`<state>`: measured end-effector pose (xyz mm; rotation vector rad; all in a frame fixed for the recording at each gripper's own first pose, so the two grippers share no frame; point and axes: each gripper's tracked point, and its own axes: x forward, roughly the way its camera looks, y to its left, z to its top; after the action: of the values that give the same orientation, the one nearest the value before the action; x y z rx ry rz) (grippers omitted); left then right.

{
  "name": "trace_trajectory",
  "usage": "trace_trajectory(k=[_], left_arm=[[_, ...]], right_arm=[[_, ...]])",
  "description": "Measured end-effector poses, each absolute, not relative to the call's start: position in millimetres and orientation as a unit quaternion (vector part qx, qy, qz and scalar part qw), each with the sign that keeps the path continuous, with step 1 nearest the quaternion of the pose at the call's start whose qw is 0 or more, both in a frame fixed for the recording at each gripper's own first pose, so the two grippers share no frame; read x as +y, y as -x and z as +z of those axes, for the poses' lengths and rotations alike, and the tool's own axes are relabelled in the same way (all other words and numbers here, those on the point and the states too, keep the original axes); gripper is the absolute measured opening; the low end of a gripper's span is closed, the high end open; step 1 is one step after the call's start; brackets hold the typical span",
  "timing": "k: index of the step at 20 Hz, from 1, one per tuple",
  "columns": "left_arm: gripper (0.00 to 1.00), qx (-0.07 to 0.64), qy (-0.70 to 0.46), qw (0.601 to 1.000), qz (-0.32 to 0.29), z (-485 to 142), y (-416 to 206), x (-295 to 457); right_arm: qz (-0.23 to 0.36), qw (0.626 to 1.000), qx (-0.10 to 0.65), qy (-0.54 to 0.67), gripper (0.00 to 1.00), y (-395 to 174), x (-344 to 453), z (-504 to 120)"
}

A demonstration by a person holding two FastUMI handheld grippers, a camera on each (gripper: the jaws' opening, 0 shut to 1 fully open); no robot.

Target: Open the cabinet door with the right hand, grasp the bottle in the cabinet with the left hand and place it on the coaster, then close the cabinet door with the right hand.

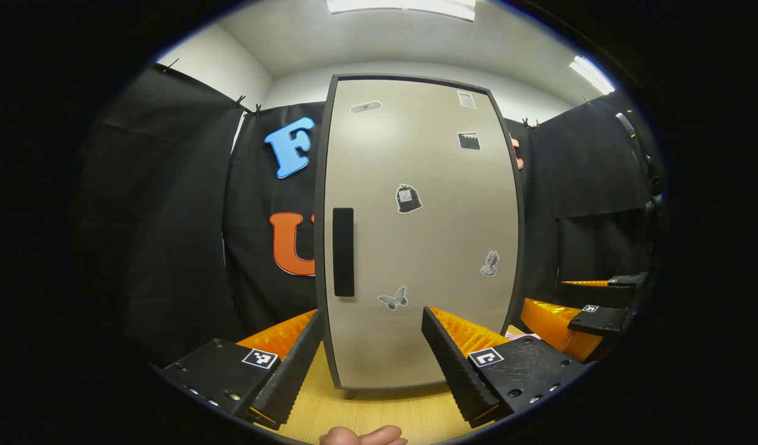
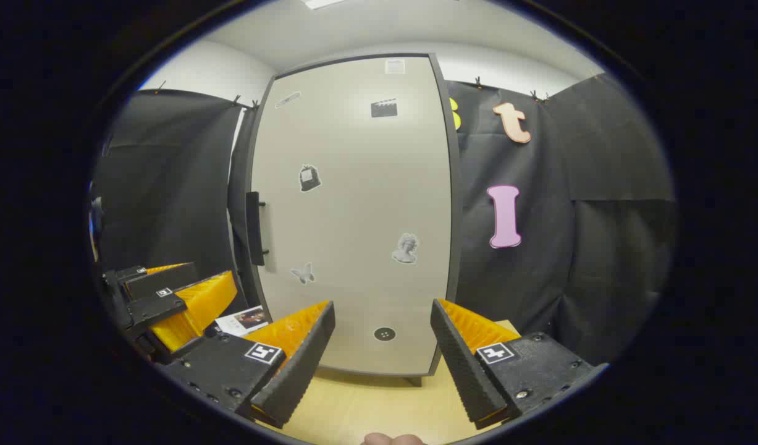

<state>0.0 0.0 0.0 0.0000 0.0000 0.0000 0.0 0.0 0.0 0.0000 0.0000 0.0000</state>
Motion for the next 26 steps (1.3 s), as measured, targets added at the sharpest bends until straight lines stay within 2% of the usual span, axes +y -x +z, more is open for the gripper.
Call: trace_trajectory(k=[16, 26], left_arm=[[0.96, -0.001, -0.004, 1.000, -0.001, -0.2, -4.8, 1.1], [0.96, 0.010, 0.004, 1.000, 0.003, -4.3, 15.8, 16.0]], right_arm=[[0.000, 1.000, 0.000, 0.003, 1.00, -12.6, 0.1, 0.9], [0.034, 0.999, -0.004, 0.019, 0.99, -36.6, 31.1, 14.2]])
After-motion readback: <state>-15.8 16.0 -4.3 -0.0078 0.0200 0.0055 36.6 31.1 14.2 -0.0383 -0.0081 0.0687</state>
